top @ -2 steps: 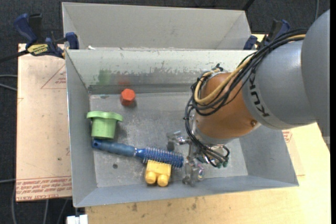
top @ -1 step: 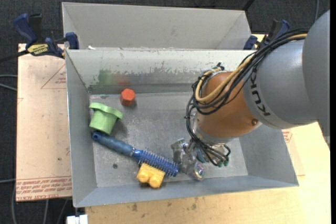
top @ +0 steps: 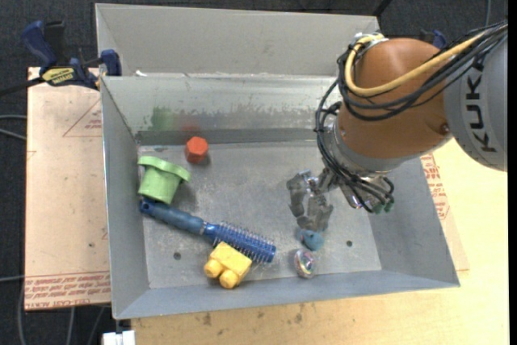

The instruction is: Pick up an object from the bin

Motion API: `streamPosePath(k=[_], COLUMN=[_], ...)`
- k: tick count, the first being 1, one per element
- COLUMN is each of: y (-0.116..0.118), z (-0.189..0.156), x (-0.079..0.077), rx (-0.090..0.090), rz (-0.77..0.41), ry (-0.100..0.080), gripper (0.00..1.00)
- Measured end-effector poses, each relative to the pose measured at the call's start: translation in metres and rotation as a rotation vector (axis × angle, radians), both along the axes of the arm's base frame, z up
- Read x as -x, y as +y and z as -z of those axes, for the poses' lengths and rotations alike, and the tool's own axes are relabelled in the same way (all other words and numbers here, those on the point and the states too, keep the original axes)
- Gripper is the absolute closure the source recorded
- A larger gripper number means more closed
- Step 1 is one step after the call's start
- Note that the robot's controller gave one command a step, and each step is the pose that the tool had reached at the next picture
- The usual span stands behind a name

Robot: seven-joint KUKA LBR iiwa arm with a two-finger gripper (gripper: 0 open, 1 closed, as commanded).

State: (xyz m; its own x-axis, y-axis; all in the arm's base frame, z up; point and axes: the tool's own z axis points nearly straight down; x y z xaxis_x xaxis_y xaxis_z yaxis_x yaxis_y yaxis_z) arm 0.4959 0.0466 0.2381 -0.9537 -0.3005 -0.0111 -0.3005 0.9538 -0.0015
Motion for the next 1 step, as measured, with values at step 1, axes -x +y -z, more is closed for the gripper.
streamPosePath(k=[1], y=[-0.0001], z=[0.0040], x=[0.0016], rx=[0.000], rz=[0.000], ry=[0.008], gripper=[0.00])
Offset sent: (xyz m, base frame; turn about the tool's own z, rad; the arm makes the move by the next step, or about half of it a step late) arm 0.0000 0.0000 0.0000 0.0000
